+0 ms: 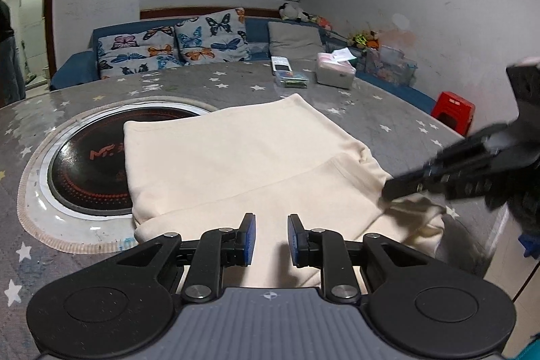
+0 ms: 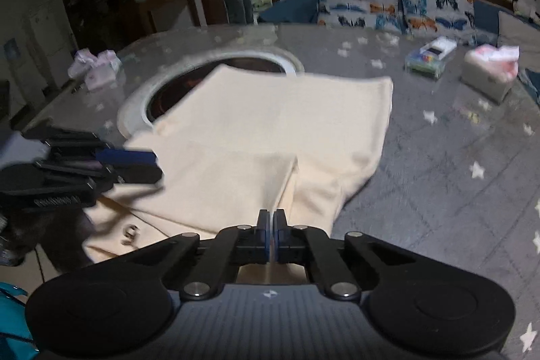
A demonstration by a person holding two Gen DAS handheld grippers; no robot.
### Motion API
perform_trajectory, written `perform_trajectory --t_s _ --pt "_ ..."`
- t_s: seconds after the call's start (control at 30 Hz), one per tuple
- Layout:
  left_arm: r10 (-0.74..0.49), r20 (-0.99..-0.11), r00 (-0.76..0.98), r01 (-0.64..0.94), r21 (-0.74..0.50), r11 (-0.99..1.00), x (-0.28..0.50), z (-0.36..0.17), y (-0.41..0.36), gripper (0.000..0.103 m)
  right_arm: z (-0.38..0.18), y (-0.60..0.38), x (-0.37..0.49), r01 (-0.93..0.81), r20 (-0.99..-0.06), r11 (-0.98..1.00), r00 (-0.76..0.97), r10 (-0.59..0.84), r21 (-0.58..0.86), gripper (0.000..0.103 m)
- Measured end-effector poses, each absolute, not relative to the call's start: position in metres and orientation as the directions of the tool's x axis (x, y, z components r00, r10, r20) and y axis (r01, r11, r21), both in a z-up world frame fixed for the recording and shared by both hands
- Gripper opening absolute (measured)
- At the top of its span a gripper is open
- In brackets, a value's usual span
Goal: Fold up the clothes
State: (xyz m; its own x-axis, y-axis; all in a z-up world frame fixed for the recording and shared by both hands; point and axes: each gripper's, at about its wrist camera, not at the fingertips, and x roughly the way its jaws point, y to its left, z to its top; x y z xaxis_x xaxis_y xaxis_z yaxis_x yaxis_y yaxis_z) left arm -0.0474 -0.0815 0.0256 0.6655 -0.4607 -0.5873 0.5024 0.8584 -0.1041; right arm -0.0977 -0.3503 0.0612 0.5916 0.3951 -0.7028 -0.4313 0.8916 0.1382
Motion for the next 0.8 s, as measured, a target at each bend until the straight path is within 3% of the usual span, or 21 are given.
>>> perform_trajectory --t_s 0.1,0.3,0.57,0.73,0.8 --pt "-0.468 -0.599 0.65 0.52 -0.098 0.848 -0.048 0.024 -0.078 0.023 0.074 -0.35 -0.106 -0.44 -0.683 0.887 0.607 0.408 0.138 0.001" --pt "-0.47 -0.62 0.628 0.537 -0.092 0.838 -0.051 0.022 -0.07 0.023 0.052 -0.357 -0.102 -0.395 -0.74 0.905 0.56 0.372 0.156 0.005" --pt "-0.505 -0.594 0.626 0.559 -0.109 0.822 -0.047 0.029 -0.079 0.023 0.072 -0.34 -0.092 -0.464 -0.665 0.88 0.625 0.409 0.106 0.007" --pt "-0.522 -0.626 0.579 0.601 -0.105 0.793 -0.05 0.022 -0.088 0.023 0.049 -0.323 -0.077 -0.507 -0.715 0.855 0.558 0.421 0.108 0.007" --pt "-0.516 -0.633 0.577 0.607 -0.09 0.79 -0.057 0.023 -0.085 0.031 0.042 -0.322 -0.077 -0.517 -0.736 0.85 0.536 0.414 0.101 0.009"
